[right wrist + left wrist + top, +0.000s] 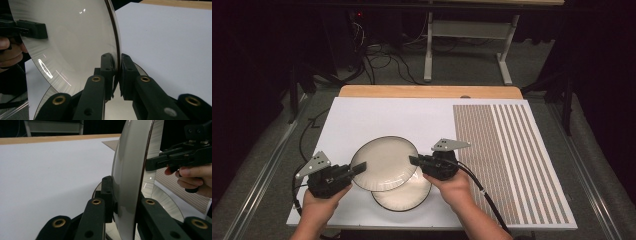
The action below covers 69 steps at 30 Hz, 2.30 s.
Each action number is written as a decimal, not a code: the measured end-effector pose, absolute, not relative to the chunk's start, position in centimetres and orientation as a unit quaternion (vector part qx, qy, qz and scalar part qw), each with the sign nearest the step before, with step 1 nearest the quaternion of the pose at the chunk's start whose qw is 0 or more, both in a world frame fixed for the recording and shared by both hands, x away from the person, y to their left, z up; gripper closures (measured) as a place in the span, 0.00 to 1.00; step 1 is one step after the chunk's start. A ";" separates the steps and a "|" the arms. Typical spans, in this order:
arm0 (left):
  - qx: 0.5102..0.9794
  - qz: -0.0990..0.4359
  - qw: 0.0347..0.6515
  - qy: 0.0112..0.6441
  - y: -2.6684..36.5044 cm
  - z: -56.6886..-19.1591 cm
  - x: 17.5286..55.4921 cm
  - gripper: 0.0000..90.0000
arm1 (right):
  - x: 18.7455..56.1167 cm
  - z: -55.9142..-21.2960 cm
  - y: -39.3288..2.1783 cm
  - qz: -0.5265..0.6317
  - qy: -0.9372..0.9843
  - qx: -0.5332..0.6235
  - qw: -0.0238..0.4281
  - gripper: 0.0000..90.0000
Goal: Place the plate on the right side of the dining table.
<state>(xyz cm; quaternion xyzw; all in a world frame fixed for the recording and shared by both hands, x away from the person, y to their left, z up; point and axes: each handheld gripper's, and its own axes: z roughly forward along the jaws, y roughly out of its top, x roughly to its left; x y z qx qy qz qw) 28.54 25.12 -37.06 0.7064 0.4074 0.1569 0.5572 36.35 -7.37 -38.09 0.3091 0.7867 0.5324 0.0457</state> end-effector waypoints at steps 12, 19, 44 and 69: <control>0.709 0.166 0.565 0.388 21.5 -35.8 29.3 0.89 | 35.9 -36.0 -11.1 0.533 0.783 0.312 0.076 0.95; 0.722 0.169 0.557 0.374 18.8 -35.0 29.9 0.89 | 35.5 -35.3 -13.8 0.535 0.776 0.320 0.094 0.95; 0.761 0.128 0.548 0.324 7.9 -33.9 33.5 0.88 | 34.0 -33.7 -24.9 0.522 0.753 0.367 0.160 0.95; 0.794 0.093 0.512 0.314 -1.6 -34.7 37.8 0.85 | 33.8 -35.7 -33.3 0.512 0.714 0.439 0.189 0.95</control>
